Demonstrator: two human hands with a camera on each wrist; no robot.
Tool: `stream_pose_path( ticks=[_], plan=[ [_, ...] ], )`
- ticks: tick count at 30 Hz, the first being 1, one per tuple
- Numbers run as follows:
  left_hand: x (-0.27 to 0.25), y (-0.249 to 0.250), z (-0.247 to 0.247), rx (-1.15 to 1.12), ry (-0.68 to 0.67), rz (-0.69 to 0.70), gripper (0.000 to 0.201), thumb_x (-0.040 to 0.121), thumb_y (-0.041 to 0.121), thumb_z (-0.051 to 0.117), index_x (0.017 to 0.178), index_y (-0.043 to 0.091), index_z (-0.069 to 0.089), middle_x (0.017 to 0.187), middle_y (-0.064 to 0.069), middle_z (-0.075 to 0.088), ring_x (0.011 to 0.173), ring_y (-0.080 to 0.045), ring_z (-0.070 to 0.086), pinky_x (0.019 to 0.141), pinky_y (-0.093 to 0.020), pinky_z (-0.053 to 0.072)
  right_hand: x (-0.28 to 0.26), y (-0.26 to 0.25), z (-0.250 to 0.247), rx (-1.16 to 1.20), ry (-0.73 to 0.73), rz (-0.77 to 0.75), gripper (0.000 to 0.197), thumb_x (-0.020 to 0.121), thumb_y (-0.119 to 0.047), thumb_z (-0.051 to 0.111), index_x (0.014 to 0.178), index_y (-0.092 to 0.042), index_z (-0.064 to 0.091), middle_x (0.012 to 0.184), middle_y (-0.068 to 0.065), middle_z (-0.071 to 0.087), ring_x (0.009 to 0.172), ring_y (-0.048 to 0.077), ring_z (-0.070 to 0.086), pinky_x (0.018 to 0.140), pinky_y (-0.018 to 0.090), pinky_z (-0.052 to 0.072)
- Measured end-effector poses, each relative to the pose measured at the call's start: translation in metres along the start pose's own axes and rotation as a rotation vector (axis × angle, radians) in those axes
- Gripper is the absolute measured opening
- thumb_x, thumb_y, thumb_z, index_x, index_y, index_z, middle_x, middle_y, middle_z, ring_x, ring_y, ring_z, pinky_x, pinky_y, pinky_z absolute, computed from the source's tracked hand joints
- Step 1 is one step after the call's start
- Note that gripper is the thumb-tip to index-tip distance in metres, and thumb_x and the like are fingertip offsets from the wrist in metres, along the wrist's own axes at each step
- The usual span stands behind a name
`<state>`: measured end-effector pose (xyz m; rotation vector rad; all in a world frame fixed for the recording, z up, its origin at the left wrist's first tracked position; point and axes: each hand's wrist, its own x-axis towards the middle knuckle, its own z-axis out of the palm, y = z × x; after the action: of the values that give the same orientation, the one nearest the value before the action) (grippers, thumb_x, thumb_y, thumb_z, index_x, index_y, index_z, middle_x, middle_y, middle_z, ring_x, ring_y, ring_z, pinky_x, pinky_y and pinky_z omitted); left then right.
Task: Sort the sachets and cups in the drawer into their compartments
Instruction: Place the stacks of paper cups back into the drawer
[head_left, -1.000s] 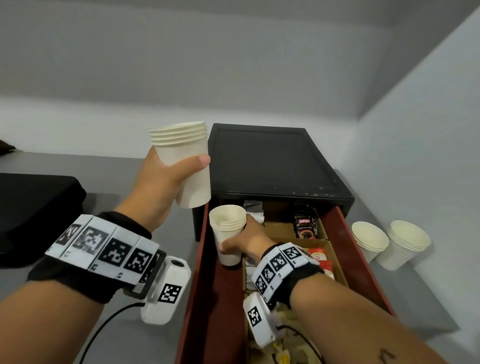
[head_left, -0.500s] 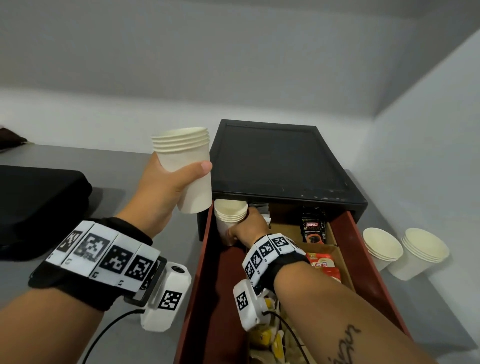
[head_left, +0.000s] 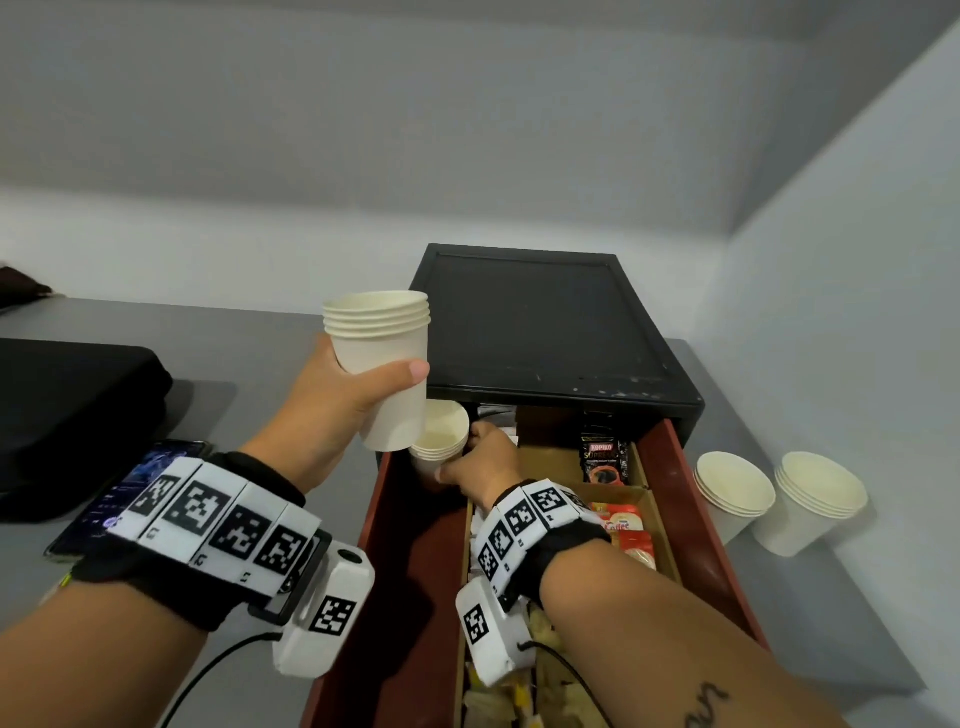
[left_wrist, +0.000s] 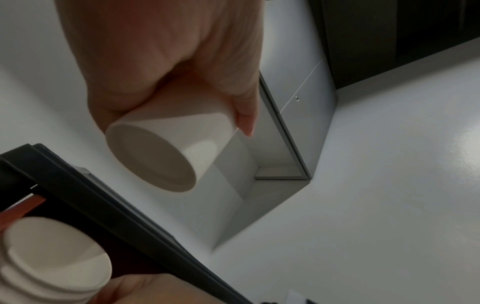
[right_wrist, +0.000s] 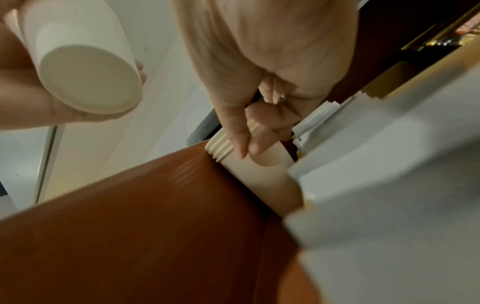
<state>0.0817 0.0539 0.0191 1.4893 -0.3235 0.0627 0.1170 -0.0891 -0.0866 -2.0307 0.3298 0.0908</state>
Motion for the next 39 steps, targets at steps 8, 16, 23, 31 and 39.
stream_pose_path(
  ticks=[8,16,23,31,39],
  plan=[
    [-0.004,0.004,0.007,0.028,-0.010,0.011,0.064,0.052,0.039,0.077,0.112,0.021,0.061,0.101,-0.005,0.068,0.095,-0.020,0.066,0.078,-0.035,0.056,0.010,0.002,0.012,-0.082,0.139,0.015,0.032,0.084,-0.017,0.065,0.114,-0.012,0.055,0.114,0.009,0.065,0.105,0.029,0.061,0.089,0.035,0.050],
    [-0.009,0.007,0.000,0.045,-0.048,-0.026,0.067,0.052,0.039,0.077,0.114,0.022,0.059,0.102,-0.002,0.069,0.096,-0.018,0.066,0.076,-0.031,0.056,0.005,-0.007,-0.016,-0.011,-0.022,0.016,0.018,0.068,-0.008,0.066,0.082,-0.013,0.055,0.082,0.012,0.061,0.074,0.026,0.062,0.070,0.035,0.051],
    [-0.016,0.001,0.004,0.056,-0.201,-0.116,0.069,0.062,0.033,0.073,0.126,0.019,0.053,0.115,-0.005,0.067,0.106,-0.021,0.065,0.082,-0.032,0.056,-0.053,-0.058,-0.079,0.355,-0.413,-0.166,0.040,0.083,0.000,0.057,0.119,-0.017,0.056,0.112,0.003,0.061,0.101,0.015,0.058,0.079,0.026,0.049],
    [-0.026,-0.007,0.002,0.197,-0.403,-0.255,0.073,0.062,0.021,0.063,0.132,0.022,0.046,0.128,0.009,0.060,0.121,-0.005,0.053,0.097,-0.021,0.043,-0.062,-0.051,-0.060,0.334,-0.393,-0.315,0.075,0.055,-0.005,0.083,0.123,-0.016,0.055,0.115,0.004,0.067,0.110,0.020,0.062,0.098,0.044,0.048],
    [-0.039,-0.039,-0.022,0.346,-0.251,-0.710,0.083,0.083,-0.002,0.055,0.151,0.025,0.014,0.151,0.001,0.033,0.132,-0.019,0.035,0.104,-0.037,0.031,-0.054,-0.011,-0.035,0.326,-0.417,-0.222,0.066,0.059,0.016,0.075,0.113,-0.018,0.058,0.113,0.003,0.067,0.109,0.017,0.060,0.096,0.033,0.048]
  ],
)
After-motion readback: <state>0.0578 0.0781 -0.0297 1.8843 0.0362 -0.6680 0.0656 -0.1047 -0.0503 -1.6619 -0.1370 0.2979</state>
